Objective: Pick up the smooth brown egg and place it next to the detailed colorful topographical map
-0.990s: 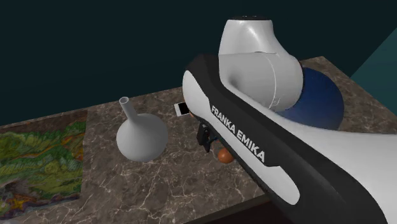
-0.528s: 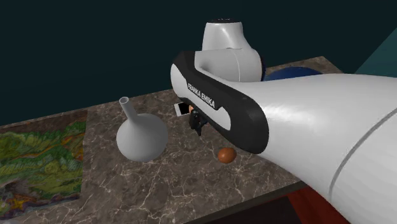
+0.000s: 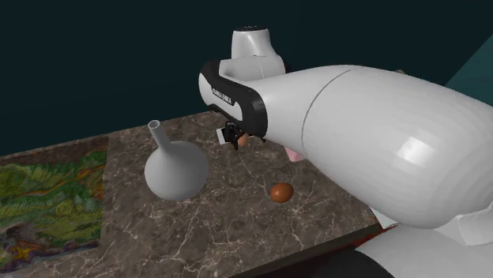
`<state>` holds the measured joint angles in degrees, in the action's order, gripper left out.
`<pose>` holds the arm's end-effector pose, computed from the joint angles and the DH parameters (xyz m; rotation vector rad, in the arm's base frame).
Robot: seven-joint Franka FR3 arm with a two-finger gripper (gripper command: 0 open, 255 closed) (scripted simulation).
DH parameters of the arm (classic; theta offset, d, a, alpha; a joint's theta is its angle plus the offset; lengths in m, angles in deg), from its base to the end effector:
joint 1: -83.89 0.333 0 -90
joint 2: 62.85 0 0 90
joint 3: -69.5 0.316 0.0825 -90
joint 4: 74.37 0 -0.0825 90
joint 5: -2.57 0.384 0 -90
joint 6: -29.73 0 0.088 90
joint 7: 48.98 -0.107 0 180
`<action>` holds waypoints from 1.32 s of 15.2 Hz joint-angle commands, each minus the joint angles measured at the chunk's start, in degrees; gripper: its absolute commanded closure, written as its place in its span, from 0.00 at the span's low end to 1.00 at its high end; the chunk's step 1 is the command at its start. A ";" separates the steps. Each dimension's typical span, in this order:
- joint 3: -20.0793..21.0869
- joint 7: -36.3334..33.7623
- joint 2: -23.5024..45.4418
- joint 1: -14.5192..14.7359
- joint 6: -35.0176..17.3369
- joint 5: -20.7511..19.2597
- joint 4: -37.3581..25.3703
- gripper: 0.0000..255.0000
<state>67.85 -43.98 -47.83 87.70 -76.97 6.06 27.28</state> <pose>0.6093 0.0288 0.3977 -3.0727 -0.1579 0.2661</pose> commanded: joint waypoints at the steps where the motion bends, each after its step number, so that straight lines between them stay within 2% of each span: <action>1: -0.07 0.12 4.50 -0.04 0.19 -0.43 -4.89 0.00; 6: -0.07 -0.20 16.95 0.25 2.52 -1.37 -20.12 0.00; 14: -0.02 -0.13 18.00 0.36 -2.88 -1.31 -15.78 0.00; 20: -0.02 -0.13 18.00 0.36 -2.88 -1.31 -15.78 0.00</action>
<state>67.83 -44.12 -29.83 88.06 -79.83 4.75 11.48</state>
